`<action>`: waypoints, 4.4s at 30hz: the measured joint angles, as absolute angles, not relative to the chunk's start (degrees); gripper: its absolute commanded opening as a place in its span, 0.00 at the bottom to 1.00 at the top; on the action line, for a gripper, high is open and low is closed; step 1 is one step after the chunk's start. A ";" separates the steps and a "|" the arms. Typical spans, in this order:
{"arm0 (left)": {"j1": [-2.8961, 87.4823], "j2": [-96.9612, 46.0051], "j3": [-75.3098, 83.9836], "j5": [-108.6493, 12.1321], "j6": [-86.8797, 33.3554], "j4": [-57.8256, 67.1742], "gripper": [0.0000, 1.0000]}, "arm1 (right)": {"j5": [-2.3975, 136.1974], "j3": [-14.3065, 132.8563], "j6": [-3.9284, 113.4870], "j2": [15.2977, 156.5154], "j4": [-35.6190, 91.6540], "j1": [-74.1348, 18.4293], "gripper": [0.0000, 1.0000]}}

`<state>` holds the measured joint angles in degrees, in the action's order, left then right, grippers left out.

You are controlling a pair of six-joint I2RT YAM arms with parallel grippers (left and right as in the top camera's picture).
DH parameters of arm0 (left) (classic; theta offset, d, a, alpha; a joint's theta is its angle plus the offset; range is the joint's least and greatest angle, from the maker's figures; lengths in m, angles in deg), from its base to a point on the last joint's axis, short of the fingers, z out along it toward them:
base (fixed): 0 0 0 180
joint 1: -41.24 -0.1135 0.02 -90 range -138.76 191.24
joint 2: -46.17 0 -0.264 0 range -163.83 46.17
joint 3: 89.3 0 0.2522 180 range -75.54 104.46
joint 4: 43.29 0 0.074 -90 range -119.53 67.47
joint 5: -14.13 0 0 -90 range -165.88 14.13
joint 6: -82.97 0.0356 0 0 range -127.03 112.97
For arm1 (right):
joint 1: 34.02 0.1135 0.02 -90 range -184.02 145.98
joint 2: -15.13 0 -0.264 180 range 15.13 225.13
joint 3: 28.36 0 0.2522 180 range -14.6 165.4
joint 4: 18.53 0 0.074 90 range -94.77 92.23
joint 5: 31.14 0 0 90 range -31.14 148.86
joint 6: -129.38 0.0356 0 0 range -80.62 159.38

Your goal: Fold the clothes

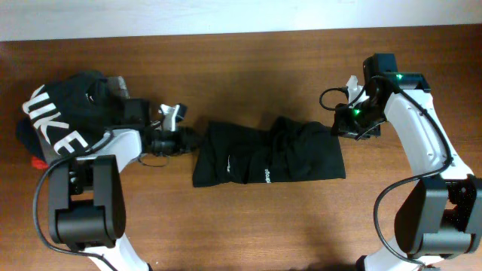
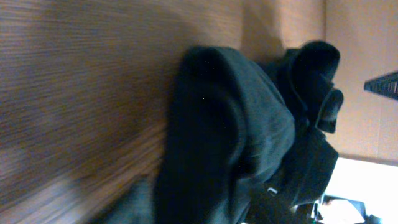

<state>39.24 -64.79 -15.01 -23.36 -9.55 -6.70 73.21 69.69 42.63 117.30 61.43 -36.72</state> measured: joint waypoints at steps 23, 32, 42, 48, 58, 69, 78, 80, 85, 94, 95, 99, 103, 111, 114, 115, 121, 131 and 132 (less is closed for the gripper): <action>51.33 -65.88 -14.96 -30.82 -13.40 -3.49 0.01 | 73.21 69.69 42.60 117.30 61.43 -36.72 0.30; 48.53 -66.23 -8.27 -34.93 -12.46 14.67 0.01 | 73.21 69.67 42.58 117.30 62.15 -36.72 0.30; 50.85 -66.23 28.23 -55.25 -5.22 42.08 0.01 | 73.25 69.71 42.60 117.30 62.32 -36.72 0.30; 60.23 -65.90 34.00 -64.04 -4.41 42.32 0.01 | 73.31 69.71 42.56 117.30 62.30 -36.72 0.30; 73.43 -75.41 34.11 -77.22 -3.85 39.81 0.49 | 73.45 69.71 42.60 117.30 62.50 -36.72 0.30; 77.17 -82.32 37.89 -80.63 -3.98 44.36 0.77 | 73.45 69.71 42.58 117.30 62.47 -36.72 0.32; 73.01 -79.78 52.20 -80.83 -4.65 51.52 0.98 | 74.67 69.71 42.26 117.30 62.34 -36.72 0.35; 70.70 -79.08 52.51 -80.17 -4.63 51.77 0.92 | 76.70 69.71 41.49 117.30 61.84 -36.72 0.36; 63.79 -78.97 52.07 -73.18 -4.68 51.61 0.80 | 83.17 69.71 39.44 117.30 59.33 -36.58 0.42; 57.76 -78.97 40.31 -55.95 -1.22 43.72 0.79 | 87.48 69.71 38.87 117.30 52.81 -29.31 0.62; 57.78 -78.97 37.89 -54.51 -0.74 42.02 0.77 | 87.22 69.73 39.44 117.30 51.72 -27.49 0.62; 58.02 -78.97 29.49 -51.60 -0.09 36.90 0.72 | 85.27 69.73 41.51 117.98 48.64 -21.63 0.62; 58.04 -78.97 23.37 -50.53 0.13 34.17 0.71 | 79.35 69.73 44.05 119.82 45.10 -16.78 0.62; 58.04 -78.97 21.04 -49.92 0.31 32.44 0.71 | 72.31 69.73 47.15 125.09 40.20 -12.04 0.25; 58.04 -78.97 21.04 -49.79 0.31 32.36 0.71 | 66.17 69.71 48.22 126.70 42.37 -11.51 0.11; 58.04 -78.97 21.04 -49.70 0.33 32.33 0.71 | 63.76 69.71 48.97 126.96 43.42 -11.51 0.11; 58.04 -78.97 21.04 -49.66 0.33 32.12 0.71 | 52.46 69.71 50.08 127.18 47.07 -13.70 0.27; 58.02 -78.97 21.04 -49.48 0.33 32.68 0.71 | 49.29 69.73 50.80 127.18 49.43 -16.35 0.27; 58.00 -78.97 21.04 -49.48 0.33 32.88 0.71 | 49.69 69.73 50.69 127.16 49.73 -16.80 0.27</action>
